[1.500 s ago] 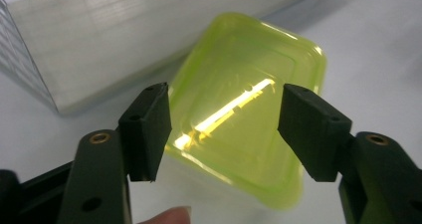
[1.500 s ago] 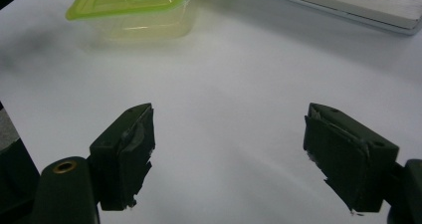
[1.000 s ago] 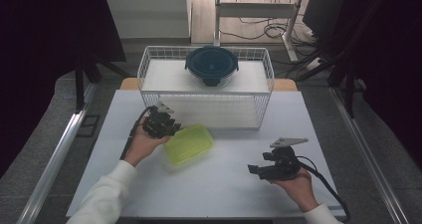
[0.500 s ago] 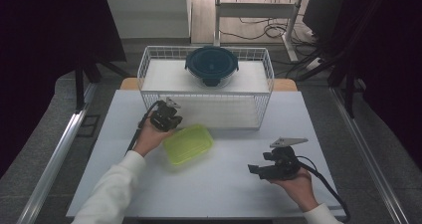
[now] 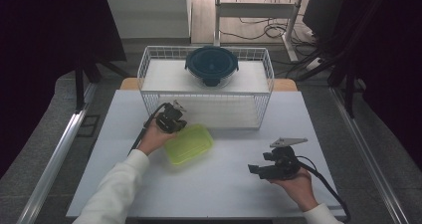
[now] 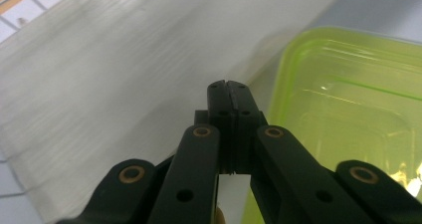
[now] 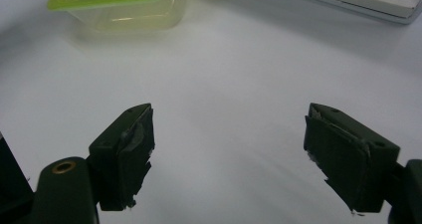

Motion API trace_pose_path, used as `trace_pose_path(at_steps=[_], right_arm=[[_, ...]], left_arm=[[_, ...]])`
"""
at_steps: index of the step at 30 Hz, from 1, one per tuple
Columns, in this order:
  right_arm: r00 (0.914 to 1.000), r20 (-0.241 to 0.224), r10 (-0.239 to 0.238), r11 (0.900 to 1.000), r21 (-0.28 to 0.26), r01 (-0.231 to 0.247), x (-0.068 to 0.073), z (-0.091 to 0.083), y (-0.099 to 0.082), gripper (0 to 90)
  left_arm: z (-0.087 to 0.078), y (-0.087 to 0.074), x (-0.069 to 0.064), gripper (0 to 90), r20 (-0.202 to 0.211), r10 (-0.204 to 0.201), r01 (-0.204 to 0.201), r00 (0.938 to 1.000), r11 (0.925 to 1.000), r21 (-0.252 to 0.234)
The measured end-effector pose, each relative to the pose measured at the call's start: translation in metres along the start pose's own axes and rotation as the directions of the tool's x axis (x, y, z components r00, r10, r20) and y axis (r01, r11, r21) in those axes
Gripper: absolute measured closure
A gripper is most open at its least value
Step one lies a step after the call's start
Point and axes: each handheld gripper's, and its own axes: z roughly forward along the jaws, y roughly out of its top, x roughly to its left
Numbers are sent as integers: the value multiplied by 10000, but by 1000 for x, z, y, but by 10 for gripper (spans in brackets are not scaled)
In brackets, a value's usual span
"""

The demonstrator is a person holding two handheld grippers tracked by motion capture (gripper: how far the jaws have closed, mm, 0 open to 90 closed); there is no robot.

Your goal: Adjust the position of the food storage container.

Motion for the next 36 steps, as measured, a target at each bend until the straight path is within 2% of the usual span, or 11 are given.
trace_pose_path(at_steps=[11,13,16,18,19,23,24,25,29,30,36], right_arm=[[10000,-12,-3,10000,-34,3,-1,0,0,194],[10000,-22,-31,10000,-44,31,-1,0,0,195],[10000,-16,-31,10000,-46,31,-1,0,0,194],[10000,-13,-10,10000,-23,10,-1,0,0,195],[10000,-21,-36,10000,-21,36,-1,0,0,195],[10000,-30,-11,10000,-4,11,-1,1,0,194],[10000,-22,-22,10000,21,22,-1,1,0,194],[10000,-34,-7,10000,17,7,-1,1,0,195],[10000,-45,1,10000,50,-1,-1,2,-1,194],[10000,-51,0,10000,59,1,-1,2,-1,194],[10000,-65,-1,10000,81,2,-1,2,-1,194]], left_arm=[[3,8,-20,900,381,990,-994,9944,9950,95],[3,9,-27,900,605,1281,-1290,9899,9916,104],[3,9,-32,900,791,1427,-1438,9866,9896,85],[3,9,-37,900,993,1638,-1652,9815,9862,66],[3,10,-41,900,1132,1866,-1887,9759,9820,86],[3,11,-46,900,1359,2011,-2044,9701,9788,109],[3,10,-48,900,1407,1943,-1976,9708,9802,98],[3,11,-50,900,1484,2095,-2133,9665,9769,98],[2,11,-54,900,1670,2127,-2179,9627,9759,134],[2,11,-56,900,1750,2042,-2085,9632,9780,63],[2,11,-62,900,1807,2215,-2269,9583,9739,97]])
